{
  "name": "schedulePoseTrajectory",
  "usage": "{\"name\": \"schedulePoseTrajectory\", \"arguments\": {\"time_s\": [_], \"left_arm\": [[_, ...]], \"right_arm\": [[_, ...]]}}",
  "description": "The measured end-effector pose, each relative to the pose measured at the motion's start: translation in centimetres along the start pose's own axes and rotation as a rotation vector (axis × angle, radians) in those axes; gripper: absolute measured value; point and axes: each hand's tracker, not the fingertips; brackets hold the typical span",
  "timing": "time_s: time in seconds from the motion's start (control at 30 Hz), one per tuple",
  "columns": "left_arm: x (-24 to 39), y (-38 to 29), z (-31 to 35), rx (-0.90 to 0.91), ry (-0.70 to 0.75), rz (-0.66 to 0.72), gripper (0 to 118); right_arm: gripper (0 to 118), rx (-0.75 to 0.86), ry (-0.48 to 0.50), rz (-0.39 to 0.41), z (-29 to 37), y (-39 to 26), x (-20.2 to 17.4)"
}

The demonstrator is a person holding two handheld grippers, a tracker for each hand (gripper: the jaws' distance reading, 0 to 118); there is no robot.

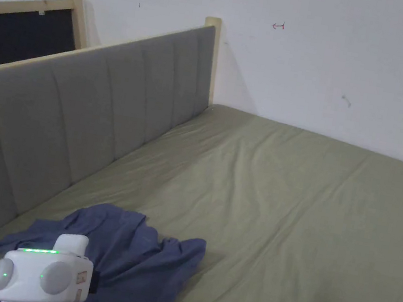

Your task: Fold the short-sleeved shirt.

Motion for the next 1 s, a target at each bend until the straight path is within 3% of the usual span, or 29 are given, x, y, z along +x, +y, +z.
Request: {"name": "schedulePoseTrajectory", "arguments": {"time_s": [0.03, 0.17, 0.27, 0.4, 0.53, 0.77, 0.87, 1.0], "left_arm": [[-0.4, 0.6, 1.6, 0.026, -0.05, 0.032, 1], [-0.7, 3.5, 8.5, 0.186, -0.01, 0.016, 1], [0.9, 5.2, 13.8, 0.362, -0.014, -0.056, 1], [7.2, 7.3, 21.6, 0.534, -0.153, -0.176, 1], [16.2, 7.4, 27.9, 0.611, -0.383, -0.336, 1], [30.4, 5.7, 32.4, 0.611, -0.728, -0.473, 1], [35.7, 4.7, 30.7, 0.511, -0.838, -0.498, 1], [42.4, 2.5, 25.0, 0.276, -0.881, -0.531, 1]], "right_arm": [[0, 0.006, -0.001, -0.004, 0.4, 0.0, 0.2], [0, 0.04, -0.003, -0.036, 2.2, -0.1, 0.9], [0, 0.082, -0.009, -0.065, 4.0, 0.1, 1.6], [0, 0.156, -0.039, -0.074, 7.3, 0.3, 2.8], [0, 0.219, -0.087, -0.113, 10.6, 0.1, 4.7], [0, 0.284, -0.177, -0.191, 15.7, -1.2, 8.6], [0, 0.29, -0.219, -0.205, 17.2, -2.0, 10.1], [0, 0.289, -0.274, -0.227, 18.3, -3.4, 11.9]]}}
